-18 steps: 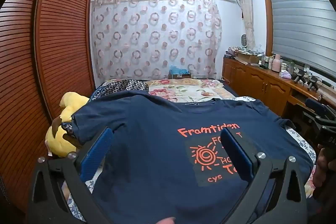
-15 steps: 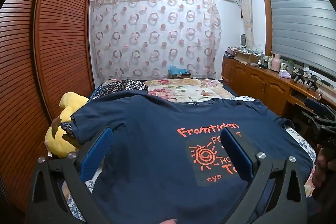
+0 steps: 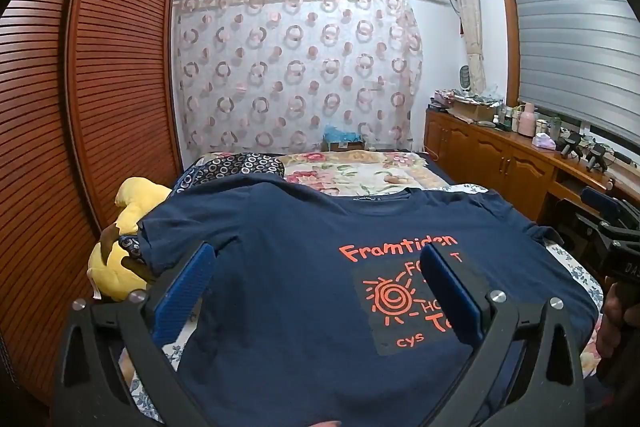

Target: Fold small clothes

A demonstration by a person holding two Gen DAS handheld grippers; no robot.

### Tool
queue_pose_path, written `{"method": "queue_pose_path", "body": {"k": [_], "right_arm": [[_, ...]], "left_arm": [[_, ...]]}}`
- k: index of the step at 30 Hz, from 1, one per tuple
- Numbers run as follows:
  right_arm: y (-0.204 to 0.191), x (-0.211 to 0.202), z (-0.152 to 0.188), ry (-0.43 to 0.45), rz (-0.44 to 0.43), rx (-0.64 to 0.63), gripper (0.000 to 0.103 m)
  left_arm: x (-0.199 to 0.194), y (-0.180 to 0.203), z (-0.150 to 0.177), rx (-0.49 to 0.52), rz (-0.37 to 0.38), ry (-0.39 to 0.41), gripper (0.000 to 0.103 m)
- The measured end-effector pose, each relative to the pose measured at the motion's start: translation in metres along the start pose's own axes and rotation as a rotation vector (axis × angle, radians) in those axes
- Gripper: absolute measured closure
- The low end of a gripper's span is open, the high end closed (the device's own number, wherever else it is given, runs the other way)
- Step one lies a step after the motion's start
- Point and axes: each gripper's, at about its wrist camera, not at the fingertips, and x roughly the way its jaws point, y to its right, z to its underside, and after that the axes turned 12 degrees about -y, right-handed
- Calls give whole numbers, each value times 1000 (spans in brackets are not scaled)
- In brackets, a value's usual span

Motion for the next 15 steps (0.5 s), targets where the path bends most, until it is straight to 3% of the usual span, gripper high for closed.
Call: {"method": "queue_pose_path", "body": {"k": [15], "right_arm": [[1,2,2,-1,-2,1,0]], "left_arm": [[-2,-7,-4,5,-6,7,0]]}}
